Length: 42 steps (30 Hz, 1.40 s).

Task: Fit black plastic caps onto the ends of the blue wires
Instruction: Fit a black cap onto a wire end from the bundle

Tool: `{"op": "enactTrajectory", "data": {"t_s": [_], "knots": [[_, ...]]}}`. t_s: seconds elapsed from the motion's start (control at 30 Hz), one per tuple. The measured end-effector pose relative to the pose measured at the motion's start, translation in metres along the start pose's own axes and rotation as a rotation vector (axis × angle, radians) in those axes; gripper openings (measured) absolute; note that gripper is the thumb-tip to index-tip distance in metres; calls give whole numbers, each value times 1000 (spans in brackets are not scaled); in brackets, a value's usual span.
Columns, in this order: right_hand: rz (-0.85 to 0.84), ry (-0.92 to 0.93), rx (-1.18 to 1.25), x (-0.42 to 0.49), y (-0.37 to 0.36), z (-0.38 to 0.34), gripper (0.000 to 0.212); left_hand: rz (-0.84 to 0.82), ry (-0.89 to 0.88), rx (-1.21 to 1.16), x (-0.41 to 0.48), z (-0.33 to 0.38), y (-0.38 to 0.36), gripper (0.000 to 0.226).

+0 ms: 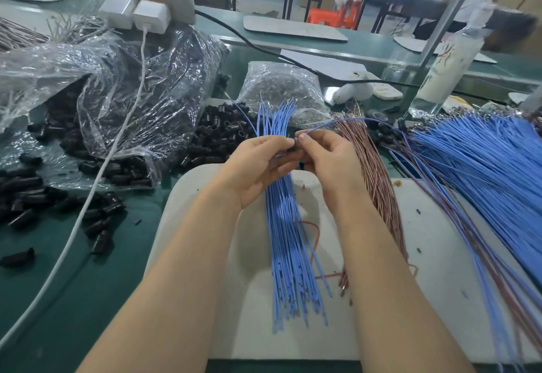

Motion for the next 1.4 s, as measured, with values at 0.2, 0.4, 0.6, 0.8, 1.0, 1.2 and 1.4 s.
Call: {"op": "enactTrajectory", "data": {"t_s": [0.2, 0.4, 0.6, 0.8, 1.0, 1.2, 1.4], "knots": [[360, 137, 206, 4, 17, -7, 14, 356, -353, 545, 3, 1, 9, 14], [337, 251, 204, 0, 14, -11, 8, 409, -396, 728, 3, -4, 6, 20], [321, 338, 110, -1, 12, -11, 14, 404, -396, 734, 4, -5, 6, 23], [325, 367, 56, 0, 12, -10, 17, 384, -417, 846, 6, -9, 3, 25], [372, 356, 65, 0, 16, -12, 15, 370, -501, 938, 6, -9, 2, 24], [428, 317, 63, 2, 22, -10, 18, 377, -510, 890, 5, -8, 3, 18], [352, 320, 45, 3, 16, -8, 16, 331, -509, 896, 2, -8, 0, 20]]}}
Point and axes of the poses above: each hand's wrist, its own x-axis towards the middle knuckle, its own y-axis out of the back of the hand, z = x × y, the point moved 2 cm from there along x, towards the middle knuckle, and after that the axes turned 6 degrees about y, right-handed, at the moved point
